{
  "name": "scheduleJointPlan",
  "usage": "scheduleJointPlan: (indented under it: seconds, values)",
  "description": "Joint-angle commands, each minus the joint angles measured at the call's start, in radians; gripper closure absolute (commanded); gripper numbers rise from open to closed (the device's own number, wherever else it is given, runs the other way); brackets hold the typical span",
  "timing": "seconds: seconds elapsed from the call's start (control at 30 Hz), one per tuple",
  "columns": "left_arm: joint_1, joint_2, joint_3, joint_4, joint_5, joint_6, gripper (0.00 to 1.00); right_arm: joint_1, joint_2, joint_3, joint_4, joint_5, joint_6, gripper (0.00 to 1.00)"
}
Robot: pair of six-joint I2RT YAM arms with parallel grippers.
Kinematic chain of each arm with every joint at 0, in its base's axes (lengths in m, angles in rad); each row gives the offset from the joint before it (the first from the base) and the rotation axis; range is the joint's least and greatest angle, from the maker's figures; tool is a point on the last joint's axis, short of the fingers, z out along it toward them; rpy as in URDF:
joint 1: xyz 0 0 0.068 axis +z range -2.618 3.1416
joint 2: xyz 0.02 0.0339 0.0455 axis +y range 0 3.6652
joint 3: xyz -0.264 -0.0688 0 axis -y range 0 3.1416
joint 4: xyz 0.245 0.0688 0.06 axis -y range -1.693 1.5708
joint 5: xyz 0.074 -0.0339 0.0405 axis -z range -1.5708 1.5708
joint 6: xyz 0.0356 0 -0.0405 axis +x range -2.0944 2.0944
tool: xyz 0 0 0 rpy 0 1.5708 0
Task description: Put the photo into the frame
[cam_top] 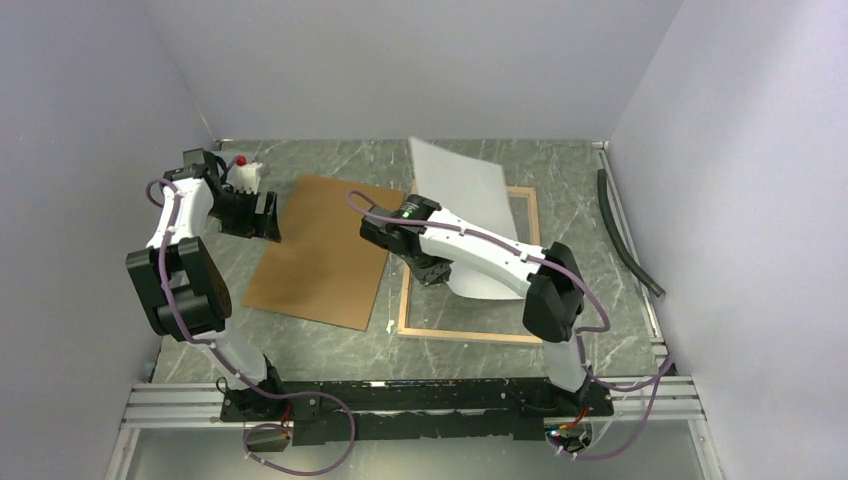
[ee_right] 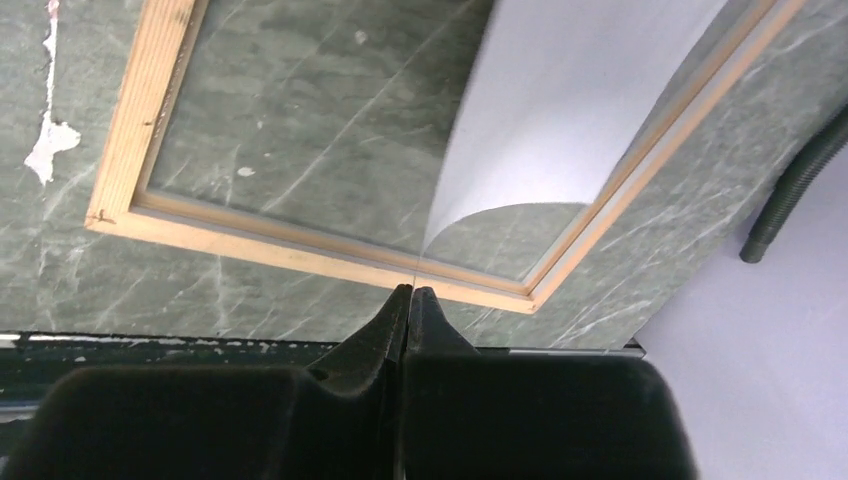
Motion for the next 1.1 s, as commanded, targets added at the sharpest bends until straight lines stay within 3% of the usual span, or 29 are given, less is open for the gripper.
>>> scheduleJointPlan:
  seconds: [0.0,0.3,0.6,0.8,1.07]
  values:
    - [-0.027,-0.034,0.008,-0.013,0.005,-0.02,0.1,0.008,0.004,0.045,-0.034,-0.09,0.027,1.0]
    - [-0.153,-0.075,-0.06,0.025,-0.008,-0.05,0.1,0.01,-0.176,-0.233,0.093,-0.27,0.138,1.0]
    - [-0.293,-0.048,-0.07,0.08,-0.026,-0.111,0.11,-0.012,-0.397,-0.502,0.318,-0.37,0.417,1.0]
    - [-0.319,-0.046,-0.084,0.092,-0.033,-0.106,0.11,-0.014,-0.416,-0.524,0.399,-0.303,0.566,1.0]
    - [-0.318,-0.077,-0.11,0.094,-0.048,-0.089,0.12,-0.017,-0.283,-0.389,0.286,-0.114,0.575,1.0]
